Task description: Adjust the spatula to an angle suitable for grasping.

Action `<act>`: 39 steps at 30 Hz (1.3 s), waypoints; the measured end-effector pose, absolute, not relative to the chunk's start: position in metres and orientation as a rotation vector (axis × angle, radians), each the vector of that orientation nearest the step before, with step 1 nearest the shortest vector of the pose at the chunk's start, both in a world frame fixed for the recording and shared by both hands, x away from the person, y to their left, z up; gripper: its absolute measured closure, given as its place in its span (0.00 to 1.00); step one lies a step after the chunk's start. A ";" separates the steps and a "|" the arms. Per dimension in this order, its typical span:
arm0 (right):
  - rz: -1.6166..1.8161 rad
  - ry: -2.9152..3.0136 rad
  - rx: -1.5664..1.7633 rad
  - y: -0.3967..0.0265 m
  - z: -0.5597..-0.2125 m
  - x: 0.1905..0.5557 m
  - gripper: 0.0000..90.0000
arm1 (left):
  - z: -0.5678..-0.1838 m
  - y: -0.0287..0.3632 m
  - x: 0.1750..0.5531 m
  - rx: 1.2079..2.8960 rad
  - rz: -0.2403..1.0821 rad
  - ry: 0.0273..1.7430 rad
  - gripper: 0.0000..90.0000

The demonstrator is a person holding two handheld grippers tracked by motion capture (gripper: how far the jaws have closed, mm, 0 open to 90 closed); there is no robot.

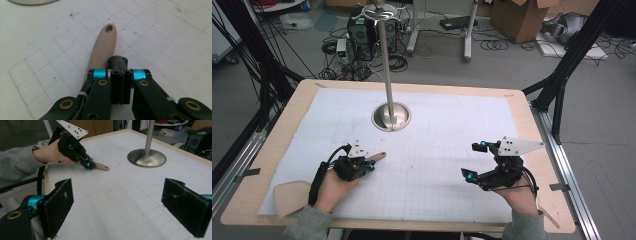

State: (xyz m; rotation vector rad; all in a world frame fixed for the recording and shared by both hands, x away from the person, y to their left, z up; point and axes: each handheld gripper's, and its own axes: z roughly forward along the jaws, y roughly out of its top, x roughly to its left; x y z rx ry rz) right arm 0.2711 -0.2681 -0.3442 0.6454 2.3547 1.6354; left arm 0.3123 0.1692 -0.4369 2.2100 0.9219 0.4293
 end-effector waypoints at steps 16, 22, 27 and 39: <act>1.629 2.369 0.645 -0.267 -0.345 0.271 0.11 | -0.437 0.184 0.336 2.155 0.484 1.063 1.00; 1.633 2.367 0.646 -0.267 -0.345 0.272 0.11 | -0.435 0.186 0.344 2.177 0.488 1.090 1.00; 1.634 2.364 0.641 -0.267 -0.345 0.272 0.11 | -0.433 0.187 0.351 2.186 0.499 1.115 1.00; 1.636 2.363 0.637 -0.268 -0.344 0.271 0.11 | -0.435 0.195 0.360 2.144 0.548 1.180 1.00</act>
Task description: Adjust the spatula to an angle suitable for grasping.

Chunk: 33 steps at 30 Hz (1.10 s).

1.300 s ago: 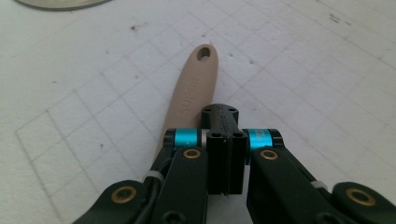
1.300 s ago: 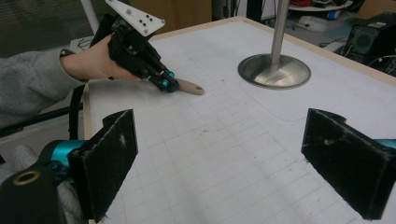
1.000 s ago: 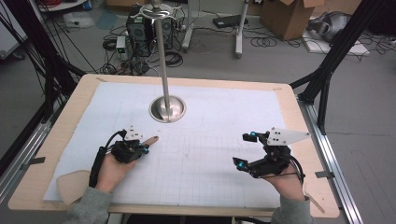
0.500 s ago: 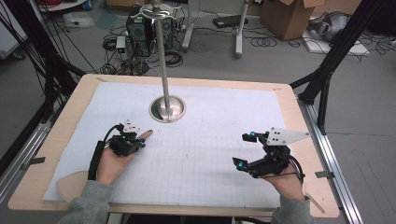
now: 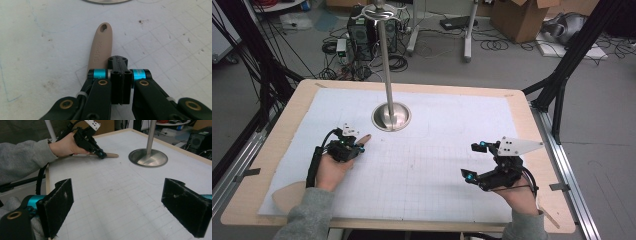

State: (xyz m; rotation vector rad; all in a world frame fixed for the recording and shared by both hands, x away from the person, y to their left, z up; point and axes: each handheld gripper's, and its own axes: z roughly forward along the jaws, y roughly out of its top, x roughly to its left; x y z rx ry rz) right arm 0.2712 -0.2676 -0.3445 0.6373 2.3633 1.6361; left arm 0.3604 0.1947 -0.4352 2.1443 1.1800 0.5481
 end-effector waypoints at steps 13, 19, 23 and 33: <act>1.634 2.360 0.634 -0.268 -0.344 0.271 0.11 | -0.429 0.200 0.356 2.084 0.527 1.171 1.00; 1.631 2.368 0.642 -0.267 -0.345 0.271 0.11 | -0.411 0.201 0.336 2.020 0.538 1.102 1.00; 1.623 2.373 0.636 -0.265 -0.345 0.272 0.11 | -0.402 0.203 0.323 1.990 0.543 1.068 1.00; 1.624 2.377 0.639 -0.265 -0.345 0.272 0.11 | -0.378 0.222 0.292 1.974 0.584 0.996 1.00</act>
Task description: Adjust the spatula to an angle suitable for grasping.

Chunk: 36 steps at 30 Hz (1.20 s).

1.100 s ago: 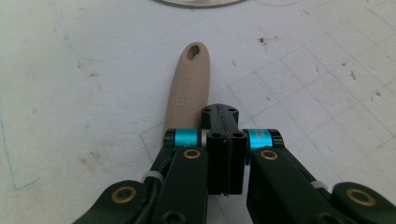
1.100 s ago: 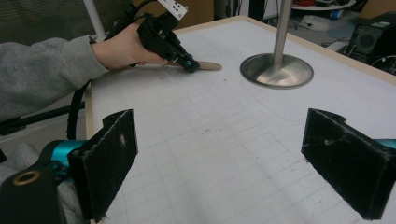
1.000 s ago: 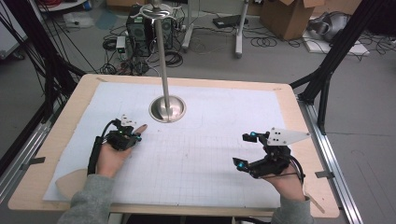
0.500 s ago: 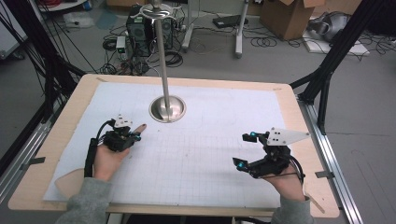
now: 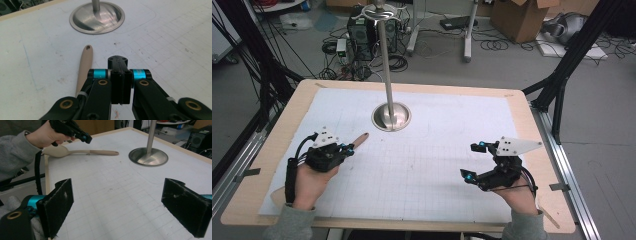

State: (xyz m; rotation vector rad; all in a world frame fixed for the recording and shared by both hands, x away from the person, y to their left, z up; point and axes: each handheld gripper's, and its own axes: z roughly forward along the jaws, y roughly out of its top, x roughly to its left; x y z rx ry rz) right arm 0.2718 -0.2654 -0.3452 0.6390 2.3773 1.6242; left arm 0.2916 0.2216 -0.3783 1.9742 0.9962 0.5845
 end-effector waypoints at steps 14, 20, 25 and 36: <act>1.603 2.407 0.641 -0.259 -0.348 0.276 0.11 | -0.377 0.274 0.277 1.974 0.603 1.014 0.99; 1.596 2.416 0.637 -0.257 -0.349 0.277 0.11 | -0.383 0.291 0.275 1.955 0.596 1.033 0.99; 1.602 2.411 0.642 -0.257 -0.349 0.277 0.11 | -0.386 0.301 0.273 1.942 0.573 1.024 0.91; 1.613 2.398 0.651 -0.262 -0.348 0.276 0.11 | -0.389 0.299 0.275 1.975 0.439 0.970 0.38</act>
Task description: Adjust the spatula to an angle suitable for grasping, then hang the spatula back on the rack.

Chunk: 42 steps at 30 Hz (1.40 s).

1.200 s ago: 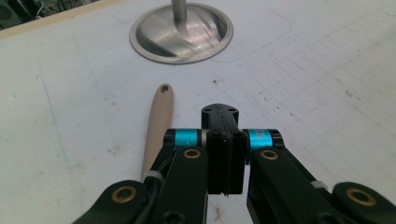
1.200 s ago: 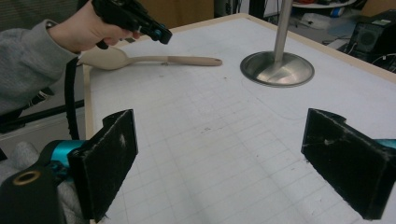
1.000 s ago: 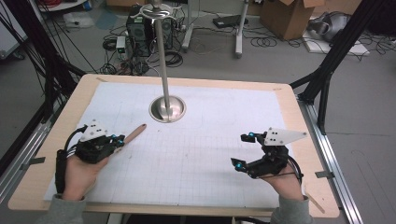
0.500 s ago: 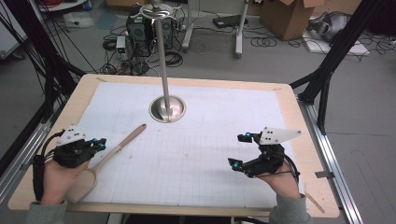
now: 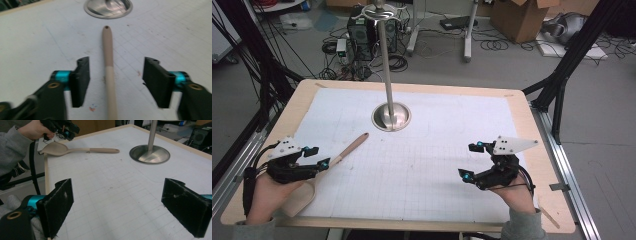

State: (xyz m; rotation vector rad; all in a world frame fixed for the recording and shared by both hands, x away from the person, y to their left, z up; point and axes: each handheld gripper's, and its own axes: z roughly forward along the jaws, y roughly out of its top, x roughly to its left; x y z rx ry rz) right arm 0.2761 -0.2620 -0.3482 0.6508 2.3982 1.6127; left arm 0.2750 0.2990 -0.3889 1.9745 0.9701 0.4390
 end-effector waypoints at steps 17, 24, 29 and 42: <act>1.607 2.375 0.655 -0.267 -0.346 0.272 0.11 | -0.382 0.312 0.275 1.942 0.419 0.989 0.05; 1.589 2.397 0.656 -0.262 -0.348 0.275 0.11 | -0.384 0.319 0.273 1.948 0.451 1.000 0.05; 1.596 2.398 0.643 -0.261 -0.347 0.273 0.11 | -0.386 0.317 0.274 1.954 0.460 0.993 0.06; 1.584 2.400 0.641 -0.262 -0.348 0.272 0.11 | -0.399 0.311 0.284 2.004 0.442 0.983 0.09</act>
